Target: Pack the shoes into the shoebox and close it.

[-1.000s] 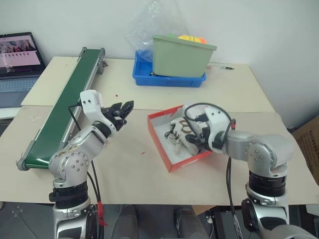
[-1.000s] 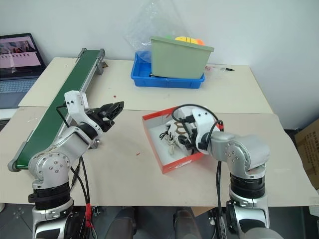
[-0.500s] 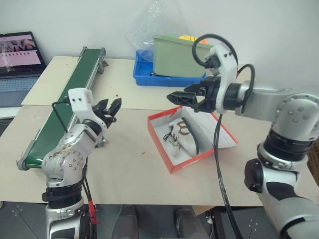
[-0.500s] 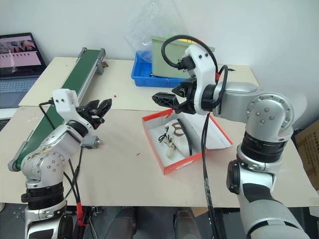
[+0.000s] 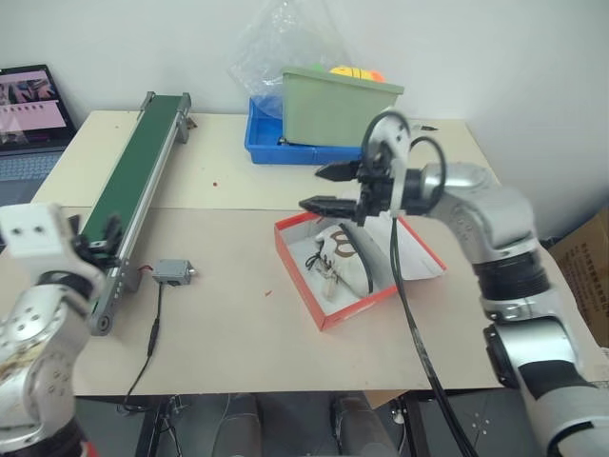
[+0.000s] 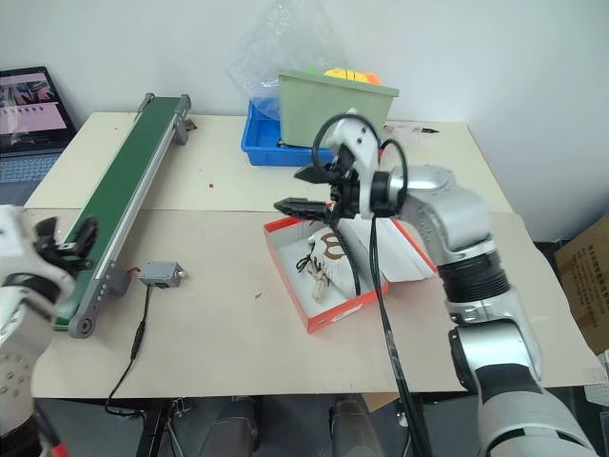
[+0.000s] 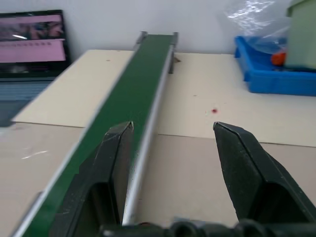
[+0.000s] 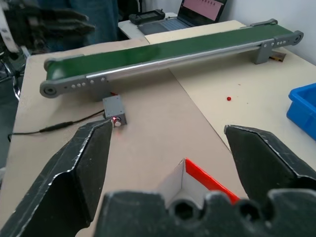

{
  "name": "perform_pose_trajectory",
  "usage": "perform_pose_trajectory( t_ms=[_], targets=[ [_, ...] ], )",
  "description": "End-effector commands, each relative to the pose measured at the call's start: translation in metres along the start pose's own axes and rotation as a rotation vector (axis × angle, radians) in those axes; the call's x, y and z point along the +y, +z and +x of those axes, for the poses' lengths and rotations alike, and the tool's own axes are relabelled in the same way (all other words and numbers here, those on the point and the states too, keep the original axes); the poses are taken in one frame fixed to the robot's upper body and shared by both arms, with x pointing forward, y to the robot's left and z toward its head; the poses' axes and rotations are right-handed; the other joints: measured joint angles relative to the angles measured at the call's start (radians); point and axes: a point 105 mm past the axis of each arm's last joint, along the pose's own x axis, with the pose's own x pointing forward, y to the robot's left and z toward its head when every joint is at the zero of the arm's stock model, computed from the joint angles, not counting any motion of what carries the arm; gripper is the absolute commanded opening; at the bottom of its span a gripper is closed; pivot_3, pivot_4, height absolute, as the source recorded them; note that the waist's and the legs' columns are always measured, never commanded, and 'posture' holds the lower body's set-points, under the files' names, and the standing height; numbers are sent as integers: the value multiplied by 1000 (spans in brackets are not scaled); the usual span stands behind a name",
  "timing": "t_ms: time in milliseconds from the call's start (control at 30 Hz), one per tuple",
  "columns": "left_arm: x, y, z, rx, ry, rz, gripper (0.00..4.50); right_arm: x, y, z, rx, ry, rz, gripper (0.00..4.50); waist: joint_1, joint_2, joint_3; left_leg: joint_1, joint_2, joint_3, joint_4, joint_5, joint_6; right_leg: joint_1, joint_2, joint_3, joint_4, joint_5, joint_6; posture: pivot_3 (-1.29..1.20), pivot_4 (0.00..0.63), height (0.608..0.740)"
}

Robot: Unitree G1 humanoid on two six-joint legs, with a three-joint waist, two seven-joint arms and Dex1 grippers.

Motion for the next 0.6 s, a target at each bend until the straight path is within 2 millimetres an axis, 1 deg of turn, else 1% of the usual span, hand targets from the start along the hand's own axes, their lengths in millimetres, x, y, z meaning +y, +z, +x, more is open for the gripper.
perform_pose_trajectory(
  t_ms=[33,67,100,133,200,333,467,600],
  targets=[
    [22,12,-19,-63,52,19,3387,2,16,9,-73,41,-75,4305,-3,0,0,0,0,0,0,0,0,0,0,0,0,0,0,0,150,740],
    [26,10,-21,-60,53,19,3909,4,16,12,-81,53,-74,4305,-3,0,0,0,0,0,0,0,0,0,0,0,0,0,0,0,150,740],
    [31,8,-24,-60,62,8,4264,6,16,16,-89,64,-73,4305,0,0,0,0,0,0,0,0,0,0,0,0,0,0,0,0,150,740],
    [37,6,-26,-58,74,-5,4476,8,15,19,-94,73,-72,4305,2,0,0,0,0,0,0,0,0,0,0,-1,0,0,0,0,150,740],
    [47,-2,-27,-43,88,-17,4476,10,13,25,-100,85,-69,4305,4,0,0,0,0,0,0,0,0,0,0,-1,0,0,0,0,150,740],
    [52,-10,-24,-31,67,-28,4476,12,7,30,-95,88,-71,4305,7,0,0,0,0,0,0,0,0,0,0,-1,0,0,-1,0,150,740],
    [54,-19,-16,-12,49,-23,4476,13,2,33,-97,73,-71,4305,6,0,0,0,0,0,-1,0,0,0,0,-1,0,0,-1,0,150,740],
    [52,-17,-7,-33,23,-27,4476,15,0,34,-103,61,-62,4305,7,0,0,0,0,0,-1,0,0,0,0,-1,0,0,-1,0,150,740]
  ],
)
